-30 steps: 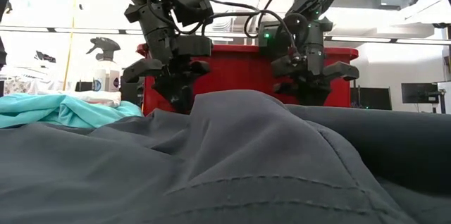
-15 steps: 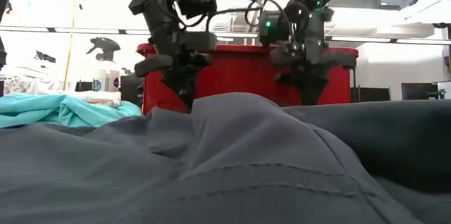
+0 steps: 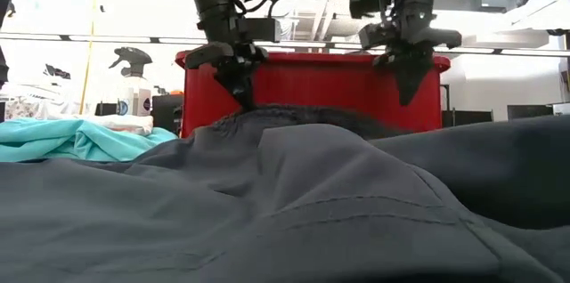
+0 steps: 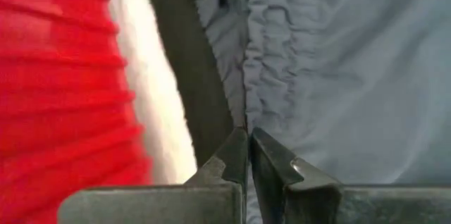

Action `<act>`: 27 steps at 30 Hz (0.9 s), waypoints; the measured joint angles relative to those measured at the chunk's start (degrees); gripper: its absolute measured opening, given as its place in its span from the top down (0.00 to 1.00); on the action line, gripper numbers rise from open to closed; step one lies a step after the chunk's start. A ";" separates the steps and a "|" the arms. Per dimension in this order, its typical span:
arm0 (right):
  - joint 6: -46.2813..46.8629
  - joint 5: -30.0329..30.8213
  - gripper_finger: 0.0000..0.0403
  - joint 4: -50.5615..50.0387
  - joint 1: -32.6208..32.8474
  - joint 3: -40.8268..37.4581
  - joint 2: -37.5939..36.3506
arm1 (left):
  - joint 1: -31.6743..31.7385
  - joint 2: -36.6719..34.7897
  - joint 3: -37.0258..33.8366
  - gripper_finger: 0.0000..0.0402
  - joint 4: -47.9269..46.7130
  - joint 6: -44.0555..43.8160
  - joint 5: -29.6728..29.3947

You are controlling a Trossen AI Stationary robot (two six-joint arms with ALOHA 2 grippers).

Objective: Fold laundry
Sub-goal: Fold the black shorts

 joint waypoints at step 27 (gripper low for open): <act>-8.64 -13.81 0.50 18.51 -0.08 -8.78 -1.31 | 3.91 0.68 -0.23 1.00 4.11 -4.87 1.14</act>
